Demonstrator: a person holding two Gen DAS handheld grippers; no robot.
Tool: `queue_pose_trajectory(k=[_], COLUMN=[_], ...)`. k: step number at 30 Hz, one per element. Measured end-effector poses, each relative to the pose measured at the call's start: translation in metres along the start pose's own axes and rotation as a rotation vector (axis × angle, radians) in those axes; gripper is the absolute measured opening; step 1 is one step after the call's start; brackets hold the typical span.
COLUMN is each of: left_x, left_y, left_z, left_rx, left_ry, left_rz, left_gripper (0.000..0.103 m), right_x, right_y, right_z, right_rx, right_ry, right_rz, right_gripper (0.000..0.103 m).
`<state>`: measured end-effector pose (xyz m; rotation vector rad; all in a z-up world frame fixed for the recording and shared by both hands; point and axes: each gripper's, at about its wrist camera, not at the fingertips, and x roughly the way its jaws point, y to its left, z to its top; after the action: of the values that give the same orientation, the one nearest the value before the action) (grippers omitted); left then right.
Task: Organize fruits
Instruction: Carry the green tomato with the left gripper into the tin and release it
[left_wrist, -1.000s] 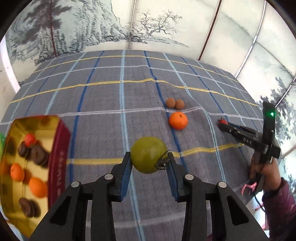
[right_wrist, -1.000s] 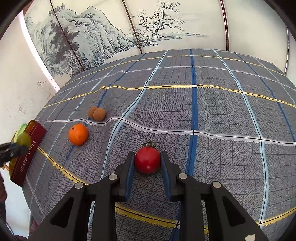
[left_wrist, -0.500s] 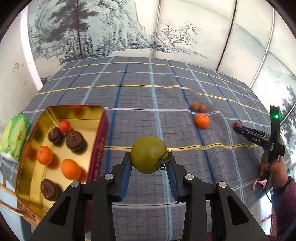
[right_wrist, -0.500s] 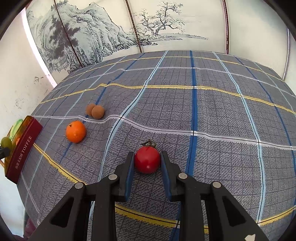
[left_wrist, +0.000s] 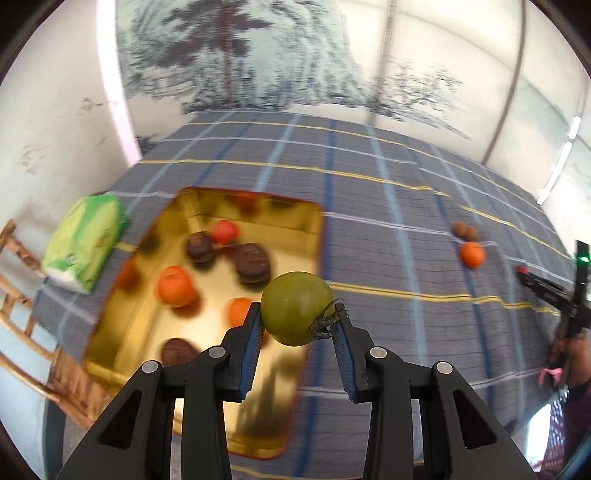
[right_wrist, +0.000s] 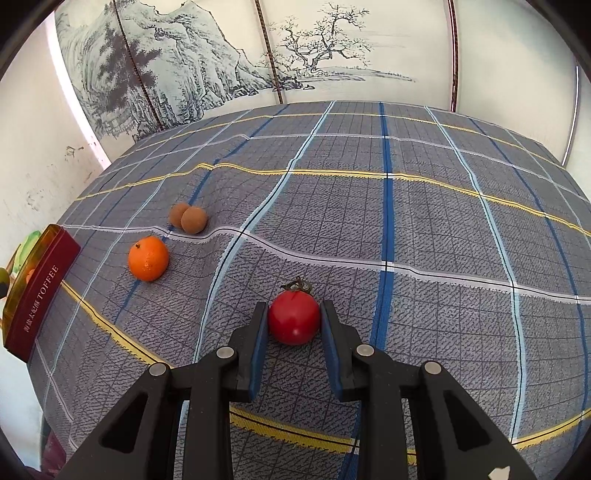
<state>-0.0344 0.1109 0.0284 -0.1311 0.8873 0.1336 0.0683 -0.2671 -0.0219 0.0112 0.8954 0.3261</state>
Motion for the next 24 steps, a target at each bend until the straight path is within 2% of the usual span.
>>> queue_pose_trajectory(k=[5,9,24], left_x=[0.006,0.014,0.032], left_y=[0.030,0.043,0.044], left_z=[-0.005,-0.008,0.009], left_rx=[-0.028,-0.044,-0.040], left_ry=[0.008,0.022,0.019], left_rz=[0.050,0.062,0.053], left_gripper=[0.038,0.038,0.038], right_x=[0.000,0.000,0.001], right_y=[0.000,0.000,0.001], right_z=[0.000,0.000,0.000], right_rx=[0.001,0.000,-0.004], right_ry=[0.000,0.000,0.001], right_rz=[0.000,-0.001,-0.005], right_gripper=[0.026,0.026,0.026])
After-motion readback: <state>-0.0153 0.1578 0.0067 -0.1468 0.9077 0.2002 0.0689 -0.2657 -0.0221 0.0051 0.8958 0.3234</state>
